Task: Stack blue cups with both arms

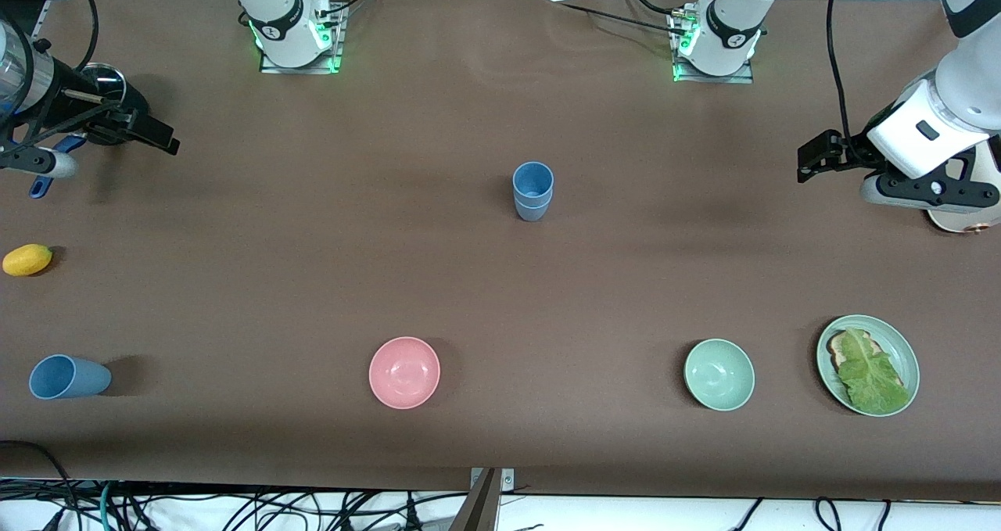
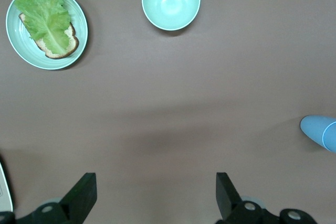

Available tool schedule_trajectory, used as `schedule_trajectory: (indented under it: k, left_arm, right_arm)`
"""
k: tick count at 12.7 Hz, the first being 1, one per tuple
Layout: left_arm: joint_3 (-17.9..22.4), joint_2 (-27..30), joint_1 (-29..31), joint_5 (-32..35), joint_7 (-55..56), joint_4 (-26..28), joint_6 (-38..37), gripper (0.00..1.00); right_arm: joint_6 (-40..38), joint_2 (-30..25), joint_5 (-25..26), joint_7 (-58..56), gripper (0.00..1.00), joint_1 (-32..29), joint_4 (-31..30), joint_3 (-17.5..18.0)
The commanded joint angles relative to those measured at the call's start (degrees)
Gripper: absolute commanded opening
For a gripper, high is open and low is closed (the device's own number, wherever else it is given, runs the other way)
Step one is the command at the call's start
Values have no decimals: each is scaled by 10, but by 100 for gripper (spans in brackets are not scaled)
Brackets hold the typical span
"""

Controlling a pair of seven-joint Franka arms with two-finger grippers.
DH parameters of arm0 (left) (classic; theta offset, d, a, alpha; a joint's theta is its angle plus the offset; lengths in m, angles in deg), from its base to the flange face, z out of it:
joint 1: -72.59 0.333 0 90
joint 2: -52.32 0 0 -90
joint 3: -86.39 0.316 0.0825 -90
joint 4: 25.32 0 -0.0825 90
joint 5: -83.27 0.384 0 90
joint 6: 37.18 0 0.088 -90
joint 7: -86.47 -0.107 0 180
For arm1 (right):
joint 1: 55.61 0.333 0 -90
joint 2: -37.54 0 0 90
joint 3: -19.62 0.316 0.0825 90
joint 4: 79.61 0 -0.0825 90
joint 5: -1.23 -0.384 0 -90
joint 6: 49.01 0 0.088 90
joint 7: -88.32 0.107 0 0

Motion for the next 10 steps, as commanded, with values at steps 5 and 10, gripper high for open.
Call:
schedule_trajectory:
  k: [5,10]
  left_arm:
    - [-2,-5,1,13,-2,-15,-13,100]
    - [-2,-5,1,13,-2,-15,-13,100]
  right_arm:
    - [-7,6,17,-43,100,-3,16,6]
    - [-7,9,17,-46,100,-3,16,6]
